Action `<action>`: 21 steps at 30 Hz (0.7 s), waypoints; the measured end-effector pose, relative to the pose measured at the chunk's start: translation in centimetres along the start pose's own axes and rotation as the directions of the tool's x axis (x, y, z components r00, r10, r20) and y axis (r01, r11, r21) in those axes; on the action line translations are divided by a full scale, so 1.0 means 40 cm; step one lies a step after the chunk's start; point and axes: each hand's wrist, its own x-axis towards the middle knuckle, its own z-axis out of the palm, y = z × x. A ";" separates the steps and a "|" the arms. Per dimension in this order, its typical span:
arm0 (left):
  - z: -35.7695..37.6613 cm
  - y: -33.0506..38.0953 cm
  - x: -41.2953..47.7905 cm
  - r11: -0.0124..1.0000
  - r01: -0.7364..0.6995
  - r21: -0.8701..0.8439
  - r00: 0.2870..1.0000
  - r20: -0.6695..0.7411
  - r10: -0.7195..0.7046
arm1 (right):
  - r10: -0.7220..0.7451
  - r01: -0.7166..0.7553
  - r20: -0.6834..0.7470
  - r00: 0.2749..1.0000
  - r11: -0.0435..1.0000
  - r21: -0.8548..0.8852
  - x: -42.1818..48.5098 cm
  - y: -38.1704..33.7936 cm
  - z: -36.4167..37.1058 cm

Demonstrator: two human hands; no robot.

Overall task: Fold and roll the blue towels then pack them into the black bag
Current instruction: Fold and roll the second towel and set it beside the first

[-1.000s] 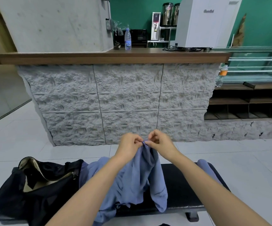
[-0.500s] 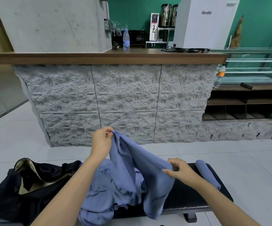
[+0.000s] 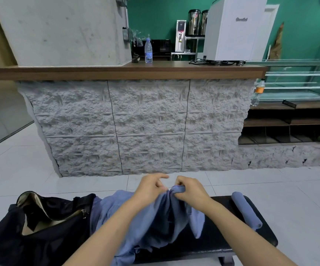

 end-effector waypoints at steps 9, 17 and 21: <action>0.034 -0.047 0.015 0.974 0.031 0.224 0.998 -0.055 -0.019 | -0.022 -0.010 0.189 0.982 0.986 0.169 -0.018 0.032 -0.019; 0.017 -0.061 0.017 0.963 0.058 0.262 0.991 -0.135 -0.023 | 0.156 -0.228 0.193 0.969 0.870 0.438 -0.036 0.071 -0.095; 0.017 -0.060 0.014 0.974 0.048 0.223 0.989 -0.144 -0.015 | 0.204 -0.169 -0.129 0.970 0.956 0.241 -0.006 0.057 -0.097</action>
